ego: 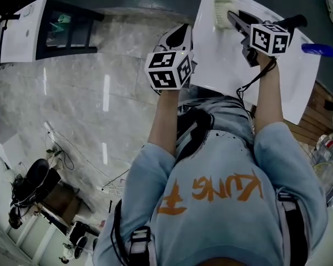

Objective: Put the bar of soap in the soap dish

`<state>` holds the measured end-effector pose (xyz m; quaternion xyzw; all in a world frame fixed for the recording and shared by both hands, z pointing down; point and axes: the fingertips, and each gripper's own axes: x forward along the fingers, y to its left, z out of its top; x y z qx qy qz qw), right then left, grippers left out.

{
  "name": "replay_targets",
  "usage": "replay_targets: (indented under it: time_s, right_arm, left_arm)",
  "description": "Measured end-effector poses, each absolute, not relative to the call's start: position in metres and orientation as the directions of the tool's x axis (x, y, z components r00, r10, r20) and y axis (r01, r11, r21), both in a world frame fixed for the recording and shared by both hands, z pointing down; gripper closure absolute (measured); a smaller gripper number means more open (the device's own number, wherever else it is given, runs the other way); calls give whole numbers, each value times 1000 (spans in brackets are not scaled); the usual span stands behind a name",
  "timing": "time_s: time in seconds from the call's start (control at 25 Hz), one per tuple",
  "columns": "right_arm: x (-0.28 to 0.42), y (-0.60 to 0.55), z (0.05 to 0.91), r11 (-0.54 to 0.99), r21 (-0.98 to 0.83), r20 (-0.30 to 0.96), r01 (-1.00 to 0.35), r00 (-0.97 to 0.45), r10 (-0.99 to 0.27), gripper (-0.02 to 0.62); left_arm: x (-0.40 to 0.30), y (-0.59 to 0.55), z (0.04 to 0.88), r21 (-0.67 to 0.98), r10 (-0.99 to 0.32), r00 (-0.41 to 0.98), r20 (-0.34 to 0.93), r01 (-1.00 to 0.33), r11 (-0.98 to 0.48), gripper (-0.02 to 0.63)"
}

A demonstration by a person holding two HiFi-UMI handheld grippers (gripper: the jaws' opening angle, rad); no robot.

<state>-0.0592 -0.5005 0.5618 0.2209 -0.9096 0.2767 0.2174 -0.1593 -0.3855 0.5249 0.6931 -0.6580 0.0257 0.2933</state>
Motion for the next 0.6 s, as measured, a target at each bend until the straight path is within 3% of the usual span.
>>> replay_targets:
  time_s: [0.24, 0.6]
  right_arm:
    - [-66, -495, 584, 760, -414, 592, -501, -782, -194, 477]
    - [-73, -506, 596, 739, -413, 639, -531, -748, -180, 472]
  left_arm:
    - [-167, -379, 520, 352, -896, 97, 433, -933, 70, 584]
    - [-161, -392, 503, 315, -895, 115, 430, -949, 30, 584]
